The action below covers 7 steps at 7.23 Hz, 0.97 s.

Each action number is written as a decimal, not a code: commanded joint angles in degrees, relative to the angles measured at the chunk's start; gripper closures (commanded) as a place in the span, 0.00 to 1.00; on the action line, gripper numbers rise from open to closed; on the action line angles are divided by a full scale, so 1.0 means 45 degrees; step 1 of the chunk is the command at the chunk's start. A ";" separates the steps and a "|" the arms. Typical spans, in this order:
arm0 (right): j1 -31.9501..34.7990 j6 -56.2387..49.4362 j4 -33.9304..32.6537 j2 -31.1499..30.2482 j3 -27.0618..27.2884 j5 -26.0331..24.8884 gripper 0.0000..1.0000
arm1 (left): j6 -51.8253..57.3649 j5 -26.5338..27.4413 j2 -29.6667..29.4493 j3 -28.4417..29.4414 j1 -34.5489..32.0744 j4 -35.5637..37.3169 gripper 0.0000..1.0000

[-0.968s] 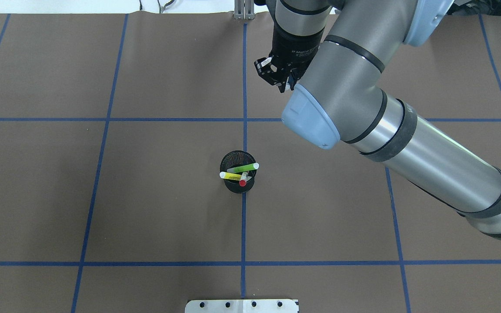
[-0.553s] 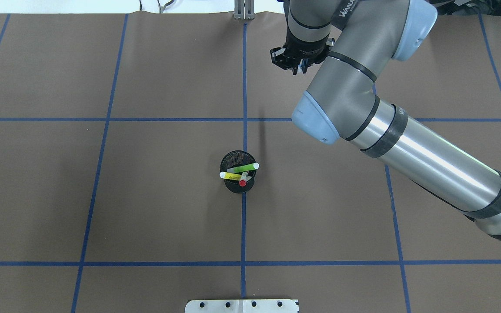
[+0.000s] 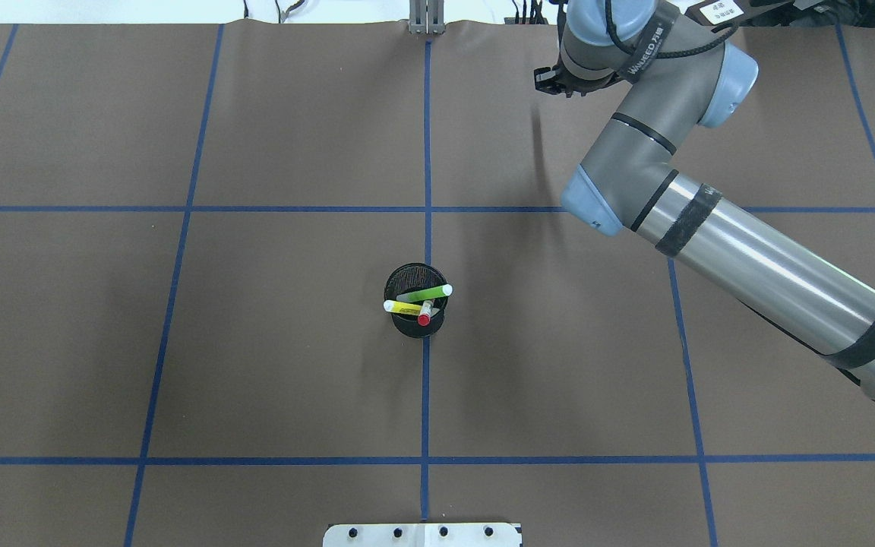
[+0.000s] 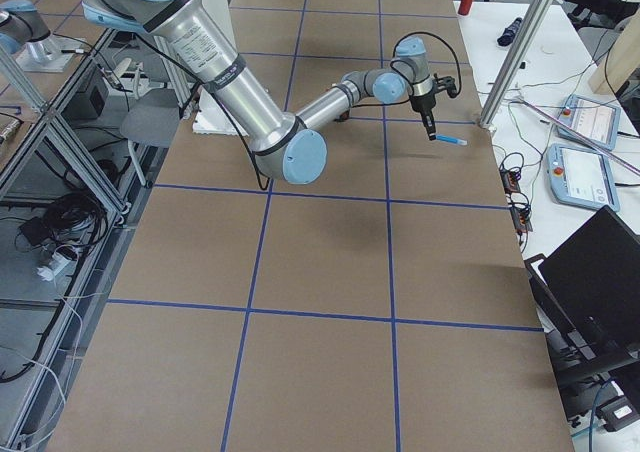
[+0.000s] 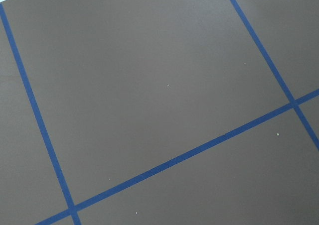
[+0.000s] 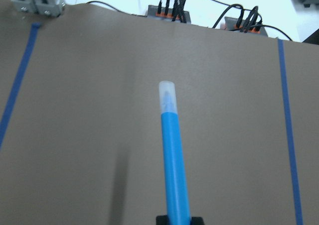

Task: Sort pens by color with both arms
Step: 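Carry the blue marker farther from the robot and lower it to the table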

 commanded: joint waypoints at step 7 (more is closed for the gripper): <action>-0.1404 0.2335 0.3179 -0.1177 -0.0268 -0.1424 1.00 | -0.0469 -0.0001 -0.0058 0.0023 0.0332 -0.0455 0.00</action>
